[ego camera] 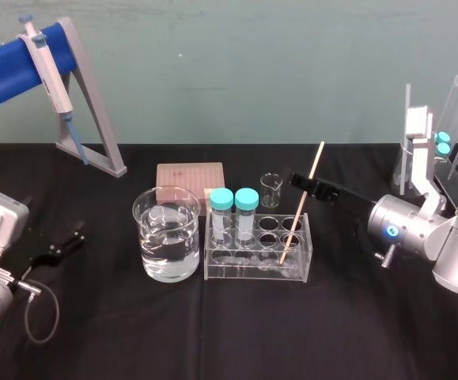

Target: Hold the thermometer with one hand and immerse one end into the beaker, then reinsert it into the test tube rack.

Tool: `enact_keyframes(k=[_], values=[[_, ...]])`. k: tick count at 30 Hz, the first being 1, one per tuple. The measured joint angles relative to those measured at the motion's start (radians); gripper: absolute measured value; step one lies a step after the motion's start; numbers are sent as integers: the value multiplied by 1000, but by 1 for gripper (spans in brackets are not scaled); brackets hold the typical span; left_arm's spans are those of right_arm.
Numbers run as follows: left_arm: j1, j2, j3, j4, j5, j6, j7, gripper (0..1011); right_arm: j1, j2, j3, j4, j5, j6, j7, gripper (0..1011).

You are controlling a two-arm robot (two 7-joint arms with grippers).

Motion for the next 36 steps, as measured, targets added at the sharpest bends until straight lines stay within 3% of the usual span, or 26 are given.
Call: enact_keyframes(k=[3, 8, 9, 12, 18, 31, 36], values=[[0, 0, 0, 0, 0, 0, 0, 1004, 3, -2, -2, 4, -3, 0, 1, 524], [0, 0, 0, 0, 0, 0, 0, 1004, 4, -5, 0, 8, -3, 1, 0, 400], [0, 0, 0, 0, 0, 0, 0, 1004, 4, -5, 1, 8, -3, 1, 0, 320], [0, 0, 0, 0, 0, 0, 0, 1004, 4, -7, 4, 9, -3, 0, -2, 222], [0, 0, 0, 0, 0, 0, 0, 1004, 3, -8, 6, 9, -5, -3, -6, 74], [0, 0, 0, 0, 0, 0, 0, 1004, 5, -11, 8, 14, -13, -5, -3, 51], [0, 0, 0, 0, 0, 0, 0, 1004, -4, 4, 7, -20, -29, -13, -10, 51]])
